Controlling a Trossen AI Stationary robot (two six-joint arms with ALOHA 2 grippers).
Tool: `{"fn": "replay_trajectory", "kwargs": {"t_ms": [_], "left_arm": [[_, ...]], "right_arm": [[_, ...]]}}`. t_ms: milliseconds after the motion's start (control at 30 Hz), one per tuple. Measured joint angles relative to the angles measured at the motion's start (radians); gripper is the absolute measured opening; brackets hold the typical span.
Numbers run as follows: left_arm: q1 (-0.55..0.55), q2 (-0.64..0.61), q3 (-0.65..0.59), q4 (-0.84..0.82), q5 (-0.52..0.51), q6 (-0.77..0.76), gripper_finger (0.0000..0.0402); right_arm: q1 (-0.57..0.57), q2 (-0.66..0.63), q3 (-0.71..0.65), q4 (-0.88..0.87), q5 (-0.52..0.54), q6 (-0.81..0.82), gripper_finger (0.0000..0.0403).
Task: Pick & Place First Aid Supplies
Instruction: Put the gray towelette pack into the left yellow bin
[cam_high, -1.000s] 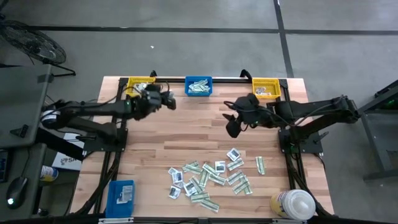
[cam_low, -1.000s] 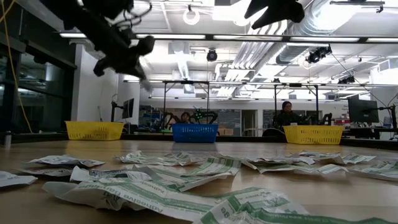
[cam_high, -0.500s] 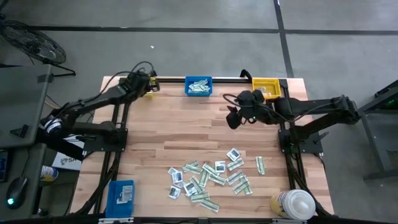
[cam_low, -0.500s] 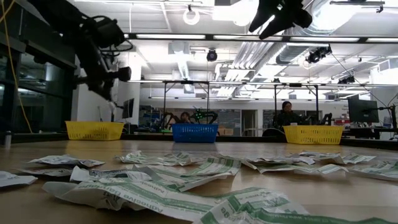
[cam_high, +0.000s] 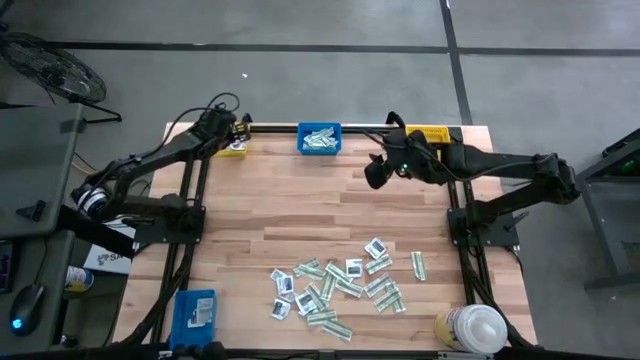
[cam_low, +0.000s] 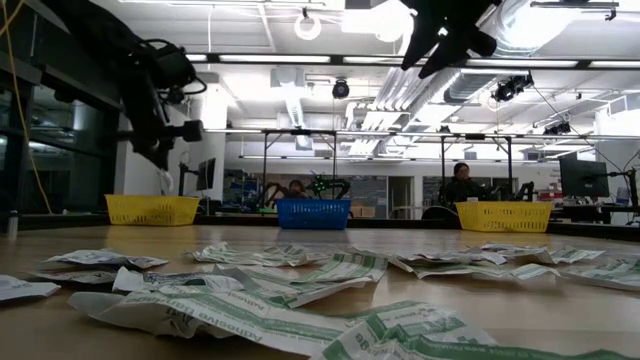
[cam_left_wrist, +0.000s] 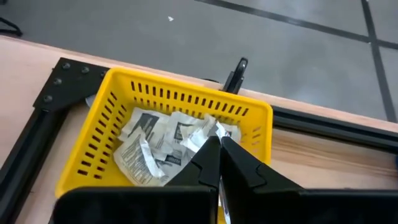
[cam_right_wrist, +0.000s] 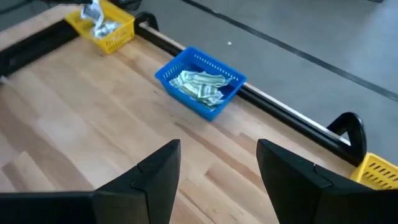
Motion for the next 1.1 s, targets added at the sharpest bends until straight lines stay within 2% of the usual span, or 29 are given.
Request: {"fn": "replay_trajectory", "kwargs": {"t_ms": [133, 367, 467, 633, 733, 833, 933, 1100], "left_arm": [[0.0, 0.017, 0.014, 0.002, 0.003, 0.003, 0.0027], [0.0, 0.036, 0.041, -0.001, 0.008, 0.009, 0.0094], [0.0, 0.036, 0.061, -0.005, 0.092, -0.001, 0.0112], [-0.024, 0.036, 0.099, -0.003, 0.325, 0.011, 0.0114], [-0.091, 0.023, 0.117, -0.004, 0.388, 0.04, 0.0108], [-0.189, 0.002, 0.128, 0.004, 0.382, 0.054, 0.0099], [-0.301, -0.02, 0.128, 0.004, 0.346, 0.054, 0.009], [-0.493, -0.026, 0.128, 0.026, 0.354, 0.042, 0.0078]], "right_arm": [[-0.021, 0.0, 0.0, 0.0, -0.053, -0.081, 0.0206], [-0.045, 0.0, 0.0, 0.0, -0.164, -0.192, 0.0206], [-0.045, 0.0, 0.0, -0.012, -0.192, -0.221, 0.0206], [-0.045, 0.0, -0.005, -0.06, -0.249, -0.261, 0.0206], [-0.045, 0.0, -0.026, -0.061, -0.328, -0.265, 0.0206], [-0.045, 0.0, -0.067, -0.055, -0.406, -0.229, 0.0206], [-0.045, 0.001, -0.126, -0.053, -0.463, -0.138, 0.0206], [-0.042, 0.001, -0.237, -0.052, -0.577, 0.072, 0.0206]]}}
